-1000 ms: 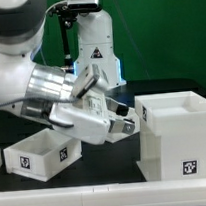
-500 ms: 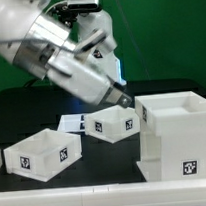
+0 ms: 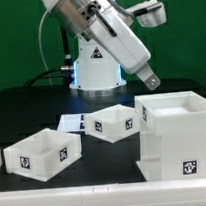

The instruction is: Assemble drawer

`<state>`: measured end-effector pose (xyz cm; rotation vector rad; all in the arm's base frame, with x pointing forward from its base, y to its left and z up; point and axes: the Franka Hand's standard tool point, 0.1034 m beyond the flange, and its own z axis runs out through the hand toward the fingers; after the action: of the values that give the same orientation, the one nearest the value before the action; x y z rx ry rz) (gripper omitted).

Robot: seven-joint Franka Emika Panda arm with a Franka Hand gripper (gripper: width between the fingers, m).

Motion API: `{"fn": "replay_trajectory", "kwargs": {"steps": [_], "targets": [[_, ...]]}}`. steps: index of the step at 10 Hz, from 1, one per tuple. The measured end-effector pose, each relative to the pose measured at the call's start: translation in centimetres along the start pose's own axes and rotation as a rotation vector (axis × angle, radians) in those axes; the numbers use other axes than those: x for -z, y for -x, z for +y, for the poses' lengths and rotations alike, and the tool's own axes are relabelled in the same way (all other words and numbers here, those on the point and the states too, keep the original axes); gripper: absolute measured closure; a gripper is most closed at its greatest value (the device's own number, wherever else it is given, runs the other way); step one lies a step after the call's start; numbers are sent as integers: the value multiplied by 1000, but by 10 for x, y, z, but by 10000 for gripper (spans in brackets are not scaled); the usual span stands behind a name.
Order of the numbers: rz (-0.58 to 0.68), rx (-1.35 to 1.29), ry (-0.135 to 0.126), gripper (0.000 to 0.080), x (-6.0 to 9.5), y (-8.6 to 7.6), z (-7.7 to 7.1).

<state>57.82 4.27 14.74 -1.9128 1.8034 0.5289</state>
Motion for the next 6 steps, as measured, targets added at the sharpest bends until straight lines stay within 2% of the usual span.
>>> {"fn": "replay_trajectory", "kwargs": {"steps": [2,3,4,5,6], "targets": [[137,169,99,151,3,9,2],[203,258,134,151,2,11,-1],[273,344,156,151,-3,16,-4],[299,369,130,151,-11,22,-7],[300,372,130,151,-13,23,-6]]}}
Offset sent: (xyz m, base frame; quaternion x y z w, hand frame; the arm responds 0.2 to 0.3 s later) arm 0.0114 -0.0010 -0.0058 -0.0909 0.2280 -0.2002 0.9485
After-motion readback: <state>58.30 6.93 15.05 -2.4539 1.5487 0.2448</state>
